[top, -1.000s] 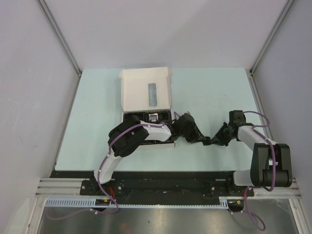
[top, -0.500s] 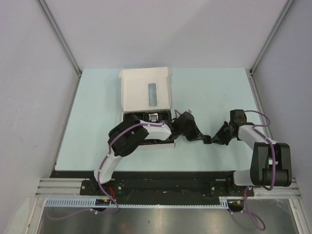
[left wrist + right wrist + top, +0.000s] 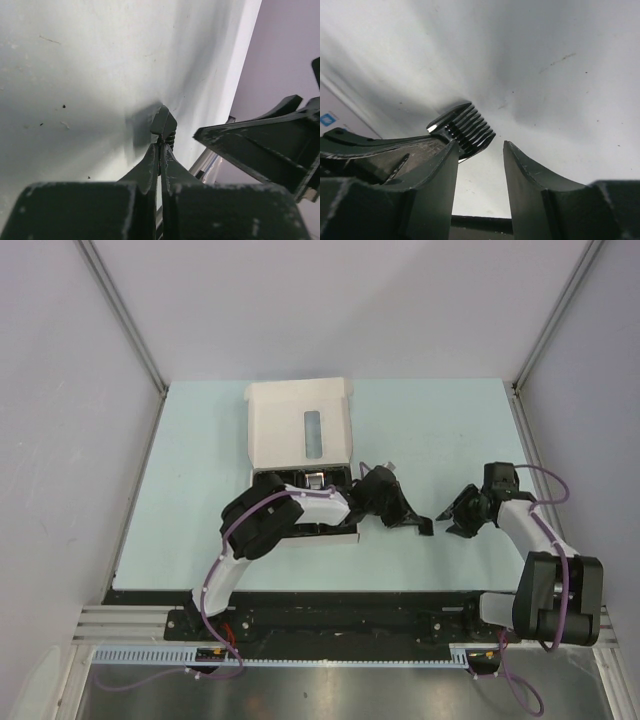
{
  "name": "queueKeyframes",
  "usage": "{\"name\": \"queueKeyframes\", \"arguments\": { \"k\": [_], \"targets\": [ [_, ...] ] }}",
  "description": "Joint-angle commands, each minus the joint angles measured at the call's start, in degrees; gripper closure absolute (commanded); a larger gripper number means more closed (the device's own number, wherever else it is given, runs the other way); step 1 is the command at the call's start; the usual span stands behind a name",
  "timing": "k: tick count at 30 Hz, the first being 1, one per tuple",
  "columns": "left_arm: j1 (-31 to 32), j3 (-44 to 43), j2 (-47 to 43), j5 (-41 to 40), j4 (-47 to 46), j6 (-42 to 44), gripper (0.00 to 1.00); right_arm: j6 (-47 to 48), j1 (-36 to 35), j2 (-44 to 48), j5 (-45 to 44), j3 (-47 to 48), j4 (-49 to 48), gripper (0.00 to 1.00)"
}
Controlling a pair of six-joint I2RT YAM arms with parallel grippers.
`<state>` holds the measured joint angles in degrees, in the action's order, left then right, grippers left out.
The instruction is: Sort the hair-cutting tools
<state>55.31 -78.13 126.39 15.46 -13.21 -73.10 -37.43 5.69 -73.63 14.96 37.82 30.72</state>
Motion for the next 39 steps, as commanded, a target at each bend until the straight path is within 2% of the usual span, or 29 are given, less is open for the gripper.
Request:
{"name": "queueKeyframes", "arguments": {
  "k": [1, 7, 13, 16, 20, 23, 24, 25, 28, 33, 39],
  "targets": [
    [-1.17, -1.15, -4.74, 2.99, -0.94, 2.78, 1.00, 0.34, 2.39, 5.24, -0.64, 3.75, 3.47, 0.54],
    [-3.62, 1.22, -10.18, 5.27, -0.85, 5.07, 1.00, -0.28, 6.17, 8.06, 3.14, 4.89, 3.82, 0.56],
    [-8.80, 7.54, -18.97, 9.58, -0.85, 7.01, 1.00, -0.45, 5.91, 8.85, 5.60, 5.24, 1.72, 0.54],
    [-11.79, 12.99, -25.12, 11.86, -0.85, 6.66, 1.00, -0.71, 4.07, 8.24, 7.01, 5.24, -1.09, 0.53],
    [-15.57, 22.37, -33.90, 14.24, 0.38, 8.23, 1.00, -2.29, -2.24, 5.17, 8.07, 5.24, -5.13, 0.53],
    [-19.26, 26.17, -38.30, 17.22, 3.62, 13.58, 1.00, -3.87, -7.77, 3.67, 6.49, 5.24, -7.68, 0.53],
    [-20.93, 26.53, -39.37, 17.49, 7.29, 15.51, 0.99, -4.31, -8.85, 3.32, 5.61, 5.24, -8.39, 0.53],
    [-21.55, 26.62, -40.07, 17.84, 9.15, 19.27, 1.00, -5.19, -9.73, 2.36, 5.43, 5.24, -9.00, 0.53],
    [-23.75, 28.90, -42.45, 19.51, 10.14, 21.33, 1.00, -6.51, -11.84, 0.16, 5.87, 5.24, -11.12, 0.53],
    [-27.79, 33.12, -42.80, 21.80, 11.19, 21.24, 1.00, -7.74, -12.81, -1.08, 5.43, 5.33, -12.09, 0.53],
    [-28.24, 36.29, -43.51, 22.68, 12.77, 21.60, 1.00, -7.92, -13.25, -1.78, 4.73, 5.24, -11.65, 0.53]
  ]
}}
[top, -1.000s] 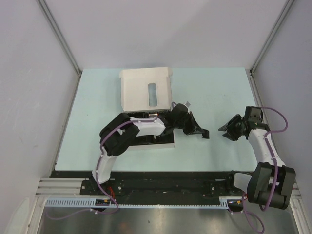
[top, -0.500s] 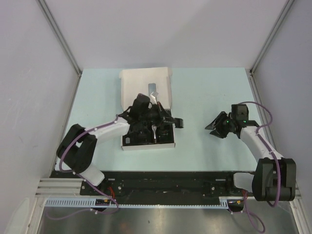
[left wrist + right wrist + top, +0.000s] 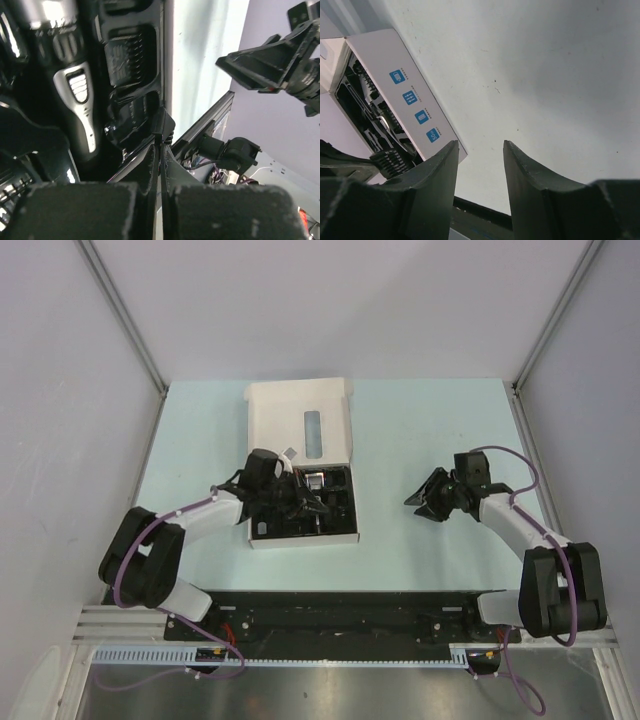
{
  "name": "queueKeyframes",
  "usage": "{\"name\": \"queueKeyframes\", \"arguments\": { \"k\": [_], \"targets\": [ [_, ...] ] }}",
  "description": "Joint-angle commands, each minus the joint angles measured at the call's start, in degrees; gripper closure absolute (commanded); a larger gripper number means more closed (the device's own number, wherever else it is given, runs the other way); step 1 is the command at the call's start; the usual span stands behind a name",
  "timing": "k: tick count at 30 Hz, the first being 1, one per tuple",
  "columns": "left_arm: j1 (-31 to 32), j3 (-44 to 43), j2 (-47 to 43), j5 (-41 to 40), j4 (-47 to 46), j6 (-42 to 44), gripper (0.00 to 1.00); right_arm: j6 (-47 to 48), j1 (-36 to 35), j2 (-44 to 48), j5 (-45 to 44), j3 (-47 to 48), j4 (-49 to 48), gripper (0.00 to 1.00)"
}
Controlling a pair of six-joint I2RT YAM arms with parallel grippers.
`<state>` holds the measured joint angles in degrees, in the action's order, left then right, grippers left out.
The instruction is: Sort the hair-cutting tools
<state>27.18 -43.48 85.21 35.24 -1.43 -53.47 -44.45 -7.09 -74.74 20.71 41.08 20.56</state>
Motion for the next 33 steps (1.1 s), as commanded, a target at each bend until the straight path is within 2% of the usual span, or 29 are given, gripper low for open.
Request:
{"name": "queueKeyframes", "arguments": {
  "k": [1, 18, 33],
  "targets": [
    [-0.11, 2.00, -2.33, 2.64, 0.99, 2.23, 1.00, -0.91, -0.55, -0.76, -1.02, 1.99, -1.57, 0.53],
    [3.93, -0.46, 2.24, -3.60, 0.99, -0.58, 1.00, 0.15, -1.08, -2.08, -0.49, 1.99, -0.87, 0.54],
    [3.85, -2.83, 4.61, -6.42, 0.99, -2.07, 1.00, 1.73, -1.08, -1.64, -0.58, 1.99, 0.63, 0.54]
  ]
}}
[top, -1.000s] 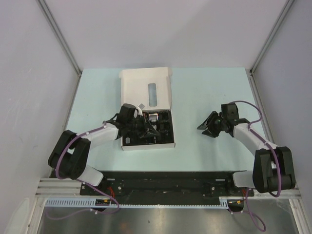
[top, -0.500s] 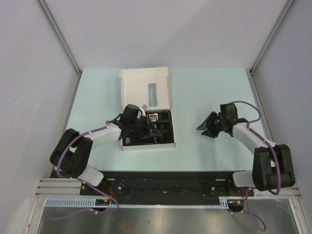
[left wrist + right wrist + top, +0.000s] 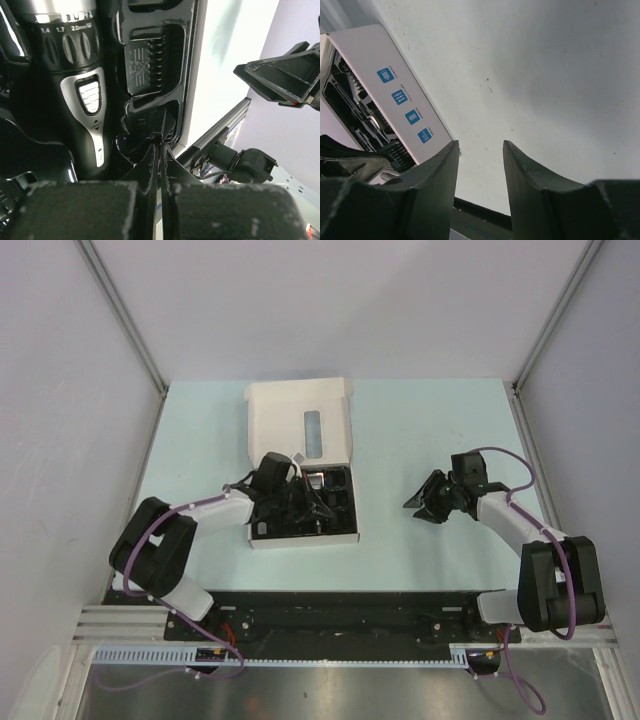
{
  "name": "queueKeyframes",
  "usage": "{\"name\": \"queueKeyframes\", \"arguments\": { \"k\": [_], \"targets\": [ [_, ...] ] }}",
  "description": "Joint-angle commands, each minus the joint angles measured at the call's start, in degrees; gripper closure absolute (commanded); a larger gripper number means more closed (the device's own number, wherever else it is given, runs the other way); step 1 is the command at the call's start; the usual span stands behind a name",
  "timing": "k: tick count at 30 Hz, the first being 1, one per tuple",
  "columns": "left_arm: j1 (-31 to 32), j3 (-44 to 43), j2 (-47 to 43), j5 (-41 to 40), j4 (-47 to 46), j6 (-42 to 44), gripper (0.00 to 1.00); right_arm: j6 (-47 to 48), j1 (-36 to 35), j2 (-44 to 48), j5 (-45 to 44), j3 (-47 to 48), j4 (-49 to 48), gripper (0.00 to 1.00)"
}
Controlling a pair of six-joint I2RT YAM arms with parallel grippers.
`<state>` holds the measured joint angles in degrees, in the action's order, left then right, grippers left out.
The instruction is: Sort the hair-cutting tools
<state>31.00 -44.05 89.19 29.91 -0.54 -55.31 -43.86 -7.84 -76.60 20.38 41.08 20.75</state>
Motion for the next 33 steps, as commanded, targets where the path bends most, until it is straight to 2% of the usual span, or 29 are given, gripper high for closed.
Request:
{"name": "queueKeyframes", "arguments": {
  "k": [1, 17, 20, 21, 23, 24, 27, 33],
  "targets": [
    [0.02, -2.35, 0.90, -1.00, 0.10, -0.32, 1.00, 1.32, -0.43, 0.13, -0.25, 1.99, 0.69, 0.54],
    [3.71, -3.50, 4.42, -2.14, 0.10, -0.68, 0.99, 1.14, -2.54, -0.40, -0.60, 1.99, 0.25, 0.54],
    [3.71, -2.36, 4.07, -2.84, 0.10, -1.03, 0.89, 1.05, -2.71, -0.22, -0.87, 1.99, 0.34, 0.54],
    [3.71, -1.92, 3.98, -3.19, 0.10, -1.03, 0.80, 0.97, -2.80, 0.04, -0.96, 2.07, 0.51, 0.54],
    [3.71, -0.95, 3.28, -3.63, 0.10, -0.68, 0.69, 0.97, -2.97, 0.40, -1.22, 1.99, 0.60, 0.54],
    [3.80, -0.77, 3.10, -3.98, 0.10, -0.42, 0.61, 0.97, -2.97, 0.66, -1.22, 1.99, 0.52, 0.53],
    [3.80, -0.42, 1.53, -5.39, 0.10, 0.46, 0.46, 0.97, -3.15, 0.57, -1.22, 1.99, 0.34, 0.53],
    [3.89, -1.21, -1.20, -7.06, 2.28, 2.13, 0.41, 0.44, -4.03, 0.39, -0.87, 1.99, -1.15, 0.53]
  ]
}}
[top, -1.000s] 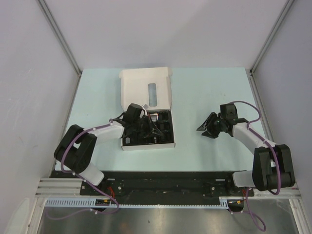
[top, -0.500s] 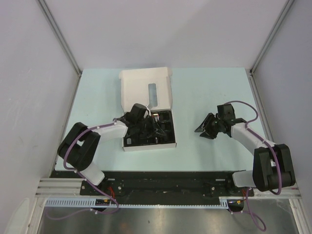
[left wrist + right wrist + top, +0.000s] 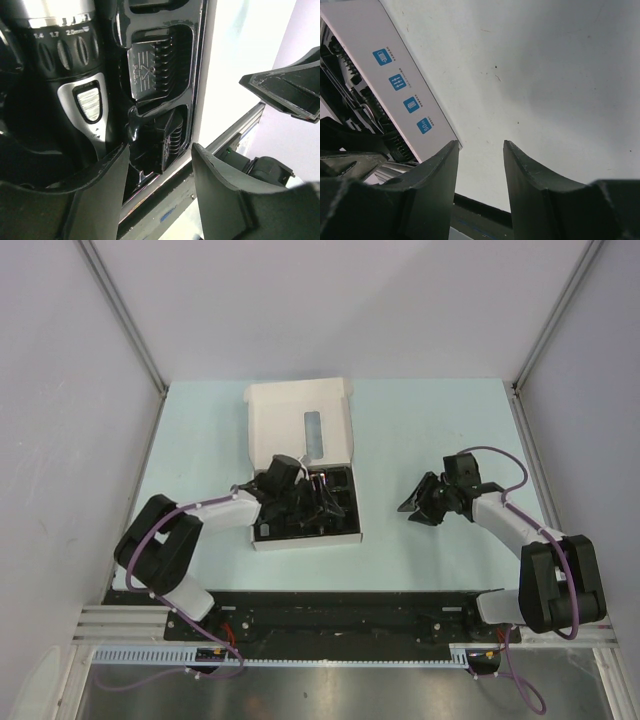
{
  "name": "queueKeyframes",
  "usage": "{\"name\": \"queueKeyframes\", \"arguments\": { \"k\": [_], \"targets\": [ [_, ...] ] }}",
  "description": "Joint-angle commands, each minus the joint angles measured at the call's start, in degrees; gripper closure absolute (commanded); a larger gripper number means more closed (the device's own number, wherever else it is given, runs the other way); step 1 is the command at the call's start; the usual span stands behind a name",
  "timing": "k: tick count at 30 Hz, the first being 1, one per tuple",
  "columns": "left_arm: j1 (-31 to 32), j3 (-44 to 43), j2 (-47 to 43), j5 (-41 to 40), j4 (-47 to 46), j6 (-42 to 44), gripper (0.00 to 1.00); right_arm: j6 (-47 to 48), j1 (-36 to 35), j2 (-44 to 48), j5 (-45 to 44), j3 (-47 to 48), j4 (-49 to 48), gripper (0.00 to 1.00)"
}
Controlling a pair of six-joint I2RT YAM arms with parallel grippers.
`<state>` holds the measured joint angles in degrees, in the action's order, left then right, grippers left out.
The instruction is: Sort the hair-cutting tools
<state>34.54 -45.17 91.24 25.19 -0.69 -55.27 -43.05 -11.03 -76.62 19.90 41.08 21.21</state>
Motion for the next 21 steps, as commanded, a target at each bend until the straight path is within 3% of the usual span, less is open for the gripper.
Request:
{"name": "queueKeyframes", "arguments": {
  "k": [1, 5, 8, 12, 18, 21],
  "targets": [
    [0.35, -0.36, -4.39, -2.51, 2.62, 2.35, 0.41, -0.28, -1.45, 0.77, -0.39, 1.99, -2.05, 0.53],
    [0.35, -0.97, -8.35, -4.26, 4.46, 4.37, 0.41, 0.94, -4.35, 2.43, 0.58, 2.07, -5.56, 0.54],
    [0.35, -1.85, -12.30, -5.94, 6.57, 7.52, 0.41, 2.96, -9.18, 2.70, 1.11, 3.21, -9.95, 0.64],
    [-0.88, -2.21, -16.70, -9.89, 9.38, 11.58, 0.38, 4.81, -16.82, -0.35, 1.02, 6.28, -15.83, 0.85],
    [-6.68, -0.01, -22.76, -9.28, 11.06, 14.04, 0.36, 5.78, -26.32, -9.24, -7.76, 14.11, -14.19, 0.98],
    [-8.70, 1.13, -25.40, -10.33, 12.46, 15.18, 0.35, 6.57, -29.13, -12.93, -13.21, 16.22, -12.52, 1.00]
  ]
}}
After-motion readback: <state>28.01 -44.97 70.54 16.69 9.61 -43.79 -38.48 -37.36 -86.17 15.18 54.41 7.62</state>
